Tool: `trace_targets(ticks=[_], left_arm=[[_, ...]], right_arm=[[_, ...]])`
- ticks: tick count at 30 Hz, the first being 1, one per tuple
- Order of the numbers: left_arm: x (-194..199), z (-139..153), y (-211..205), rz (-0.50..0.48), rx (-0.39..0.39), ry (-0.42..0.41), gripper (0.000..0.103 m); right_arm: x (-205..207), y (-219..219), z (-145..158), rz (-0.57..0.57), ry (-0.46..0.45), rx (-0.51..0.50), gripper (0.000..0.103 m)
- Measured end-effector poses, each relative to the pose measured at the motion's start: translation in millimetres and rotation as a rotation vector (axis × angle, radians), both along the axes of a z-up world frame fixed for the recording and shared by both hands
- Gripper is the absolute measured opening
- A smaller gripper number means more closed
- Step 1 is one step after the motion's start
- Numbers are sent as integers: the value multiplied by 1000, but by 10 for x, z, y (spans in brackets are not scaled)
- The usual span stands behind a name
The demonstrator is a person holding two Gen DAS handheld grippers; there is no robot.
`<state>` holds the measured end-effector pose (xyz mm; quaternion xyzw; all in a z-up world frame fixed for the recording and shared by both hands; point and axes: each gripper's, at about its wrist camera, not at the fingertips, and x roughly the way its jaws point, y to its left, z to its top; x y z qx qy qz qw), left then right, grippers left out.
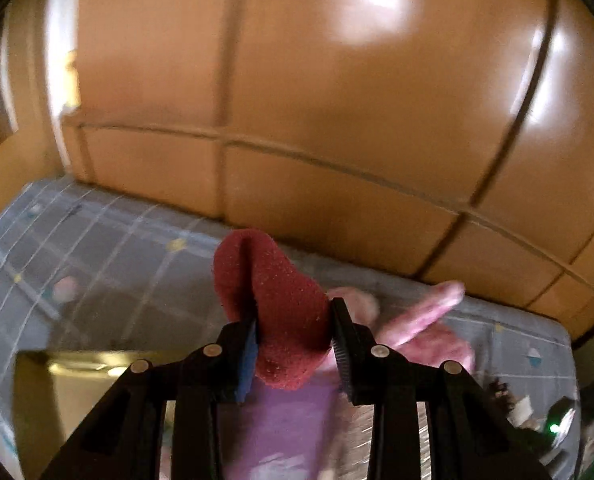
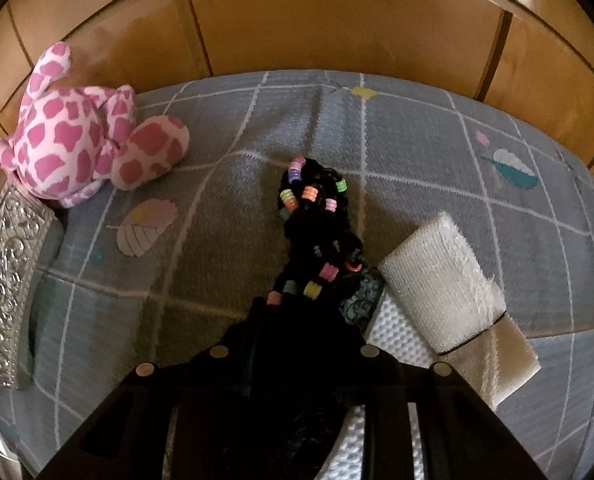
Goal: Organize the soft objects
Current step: 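Carry the red hat to the tray with the left tool while the right tool grasps the hair tie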
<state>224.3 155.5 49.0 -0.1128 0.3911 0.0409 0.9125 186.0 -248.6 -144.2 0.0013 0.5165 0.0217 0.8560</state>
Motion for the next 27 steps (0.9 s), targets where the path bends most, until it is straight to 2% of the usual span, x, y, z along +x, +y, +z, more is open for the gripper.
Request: trace_targets(ticks=[3, 8, 15, 19, 23, 27], left_arm=[[-300, -126, 329, 47, -16, -1, 34], [-984, -339, 928, 149, -90, -4, 34], [-1764, -814, 1571, 308, -142, 64, 34], [-1841, -1042, 1844, 362, -160, 102, 34], [-1706, -1162, 1937, 355, -165, 119, 36], [-1516, -1255, 1960, 342, -163, 126, 44]], right_arm=[[-13, 4, 0, 7, 3, -9, 28], [5, -68, 10, -3, 13, 6, 29], [-22, 0, 4, -3, -8, -35, 29], [-61, 42, 3, 5, -23, -66, 29], [-72, 69, -14, -3, -39, -86, 29], [-82, 98, -24, -12, -50, -112, 29]])
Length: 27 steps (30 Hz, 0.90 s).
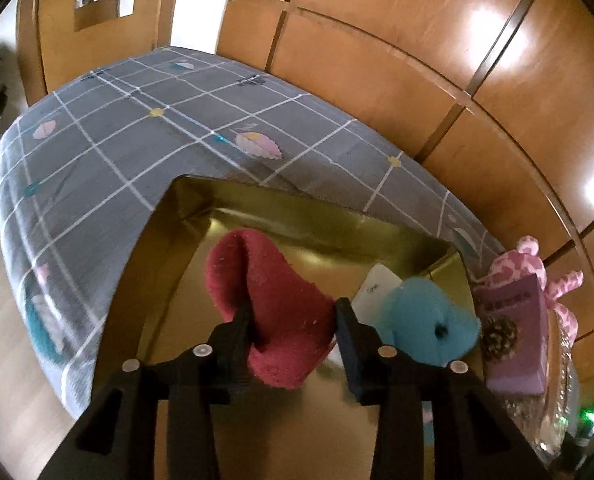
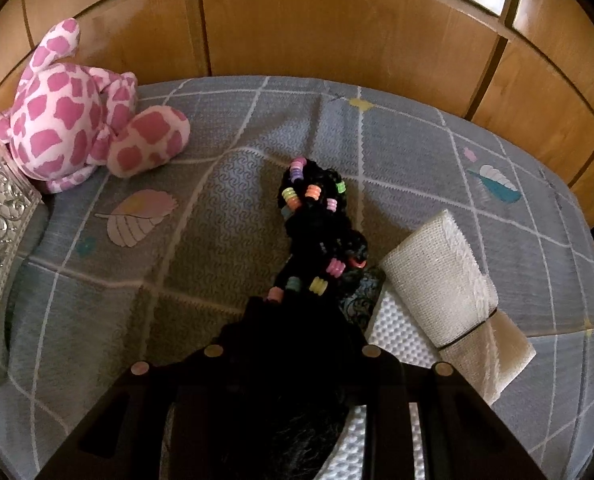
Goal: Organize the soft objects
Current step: 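Carry the red hat to the tray with the left tool while the right tool grasps the hair tie, then lift the black beaded hair tie with the right tool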
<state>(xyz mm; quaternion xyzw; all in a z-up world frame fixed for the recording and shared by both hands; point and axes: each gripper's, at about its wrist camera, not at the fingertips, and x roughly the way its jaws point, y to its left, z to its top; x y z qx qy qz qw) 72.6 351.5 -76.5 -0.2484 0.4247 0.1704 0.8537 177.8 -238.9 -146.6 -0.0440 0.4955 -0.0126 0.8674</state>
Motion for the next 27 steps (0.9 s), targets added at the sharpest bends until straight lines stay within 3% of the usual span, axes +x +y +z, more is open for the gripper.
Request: trace_targets(ticks=[2, 4, 9, 13, 22, 27], left_arm=[[89, -51, 22, 4, -2, 8, 54], [153, -66, 22, 4, 7, 13, 75], [103, -10, -9, 19, 68, 23, 86], [-49, 104, -146, 7, 140, 24, 101], [-565, 497, -721, -39, 322, -100, 103], [-815, 615, -955, -27, 371, -168, 103]], right_arm=[[0, 9, 0, -6, -2, -9, 29], [7, 9, -4, -18, -4, -8, 29], [-14, 27, -4, -42, -16, -6, 29], [-4, -4, -8, -73, -19, 19, 29], [-27, 48, -19, -108, -47, -19, 30], [-33, 36, -12, -131, -40, -10, 29]])
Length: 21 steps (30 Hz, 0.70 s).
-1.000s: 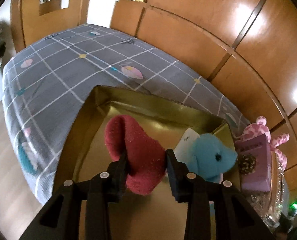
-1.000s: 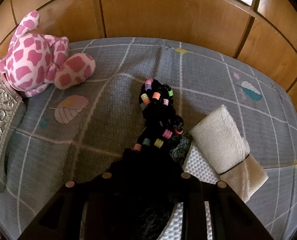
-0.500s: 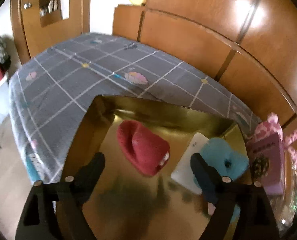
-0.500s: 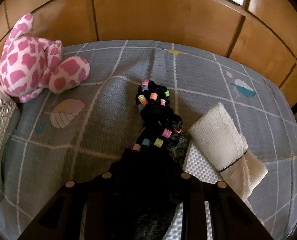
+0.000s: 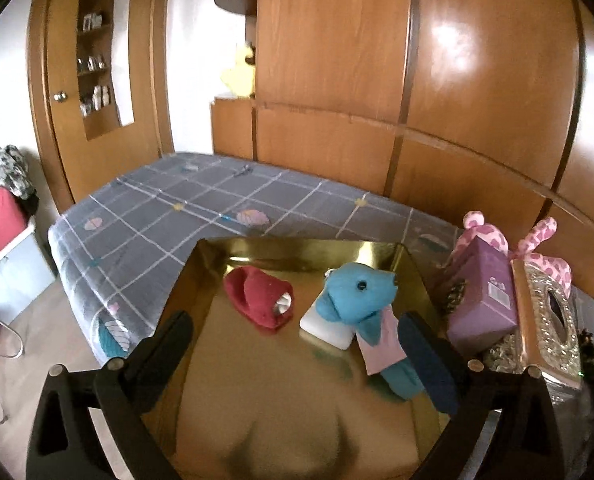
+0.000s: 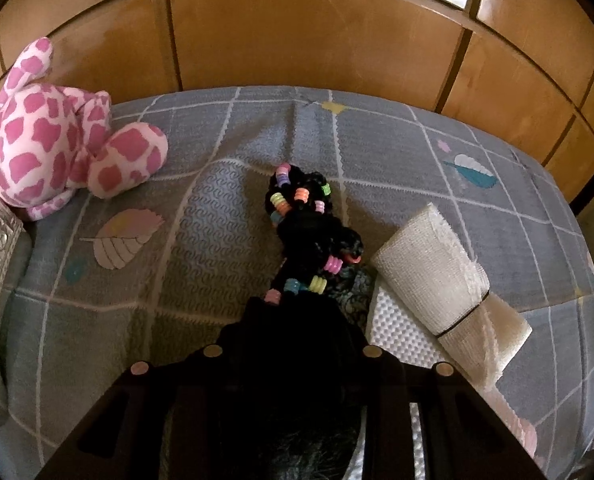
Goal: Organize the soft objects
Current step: 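Lift the black beaded hair tie with the right tool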
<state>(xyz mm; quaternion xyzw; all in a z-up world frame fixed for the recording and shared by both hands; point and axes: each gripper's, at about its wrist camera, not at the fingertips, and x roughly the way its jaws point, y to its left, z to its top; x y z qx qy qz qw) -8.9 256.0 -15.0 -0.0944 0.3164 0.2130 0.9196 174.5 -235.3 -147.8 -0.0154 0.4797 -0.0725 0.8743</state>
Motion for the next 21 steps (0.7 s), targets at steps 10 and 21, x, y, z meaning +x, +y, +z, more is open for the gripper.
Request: trace_targets(ticks=[10, 21], left_arm=[[-205, -30, -123, 18, 10, 4, 103], [-281, -173, -125, -33, -49, 22, 103]], right_arm=[[68, -141, 49, -113, 1, 128, 17], [211, -179, 413, -131, -45, 367, 11]])
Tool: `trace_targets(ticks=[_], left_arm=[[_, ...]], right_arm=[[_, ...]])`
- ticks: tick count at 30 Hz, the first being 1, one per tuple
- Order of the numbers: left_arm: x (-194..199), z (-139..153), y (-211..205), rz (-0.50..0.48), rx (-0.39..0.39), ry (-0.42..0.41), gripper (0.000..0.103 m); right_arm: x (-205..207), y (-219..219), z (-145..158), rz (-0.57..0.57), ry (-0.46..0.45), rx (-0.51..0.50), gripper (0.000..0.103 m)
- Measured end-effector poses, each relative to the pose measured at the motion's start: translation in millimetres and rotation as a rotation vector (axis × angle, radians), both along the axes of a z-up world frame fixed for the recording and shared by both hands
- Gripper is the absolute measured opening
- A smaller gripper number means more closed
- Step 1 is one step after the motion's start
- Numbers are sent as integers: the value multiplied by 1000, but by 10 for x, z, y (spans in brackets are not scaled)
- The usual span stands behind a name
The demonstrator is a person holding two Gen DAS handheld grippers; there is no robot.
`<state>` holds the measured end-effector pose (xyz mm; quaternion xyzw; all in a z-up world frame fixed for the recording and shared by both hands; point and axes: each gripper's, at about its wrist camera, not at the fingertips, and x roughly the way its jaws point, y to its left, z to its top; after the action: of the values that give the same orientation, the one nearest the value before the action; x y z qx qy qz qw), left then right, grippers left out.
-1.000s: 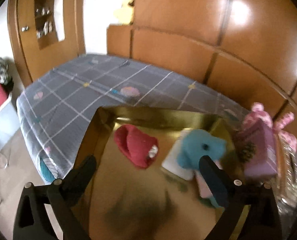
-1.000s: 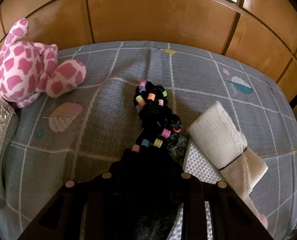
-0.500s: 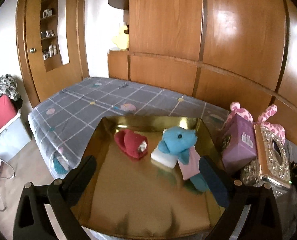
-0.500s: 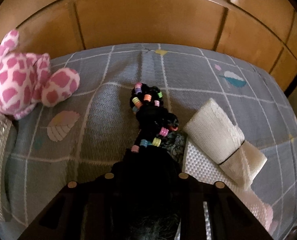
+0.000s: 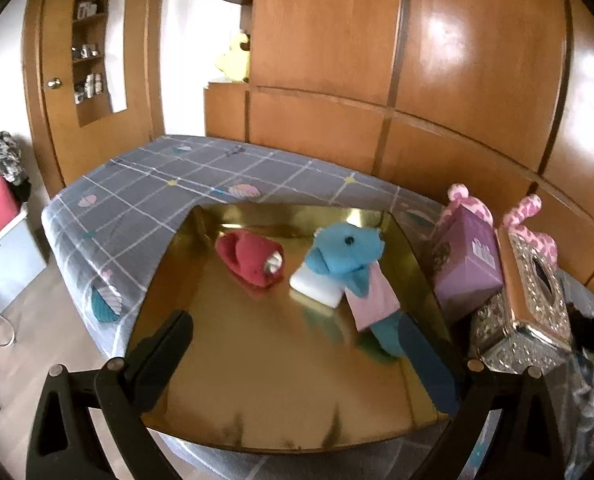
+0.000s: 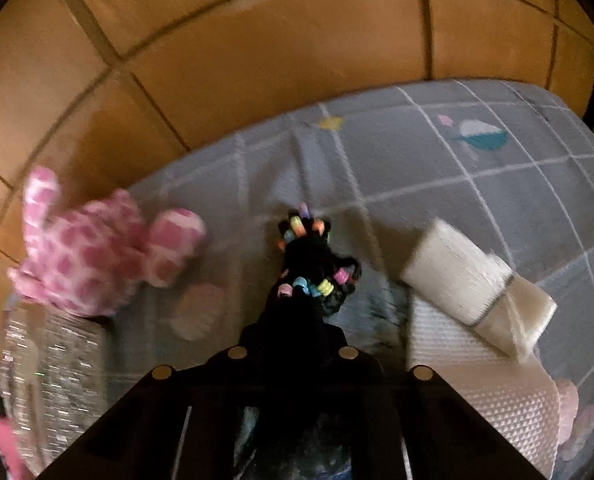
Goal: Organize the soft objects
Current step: 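Lift the black beaded hair tie with the right tool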
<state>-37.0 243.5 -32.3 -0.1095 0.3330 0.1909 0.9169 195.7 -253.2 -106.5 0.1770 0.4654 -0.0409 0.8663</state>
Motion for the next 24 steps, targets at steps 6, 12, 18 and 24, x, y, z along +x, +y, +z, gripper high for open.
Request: trace_targets(ticks=[6, 12, 18, 24], left_arm=[[11, -80, -9, -31, -42, 21, 103], [-13, -94, -9, -44, -60, 25, 103], [-27, -93, 4, -50, -75, 15, 103], [-16, -114, -22, -62, -71, 25, 103]], right_arm=[[135, 207, 398, 42, -72, 35, 9], [273, 478, 775, 91, -111, -23, 9], [267, 502, 390, 141, 84, -85, 36], [270, 368, -101, 66, 172, -29, 39]])
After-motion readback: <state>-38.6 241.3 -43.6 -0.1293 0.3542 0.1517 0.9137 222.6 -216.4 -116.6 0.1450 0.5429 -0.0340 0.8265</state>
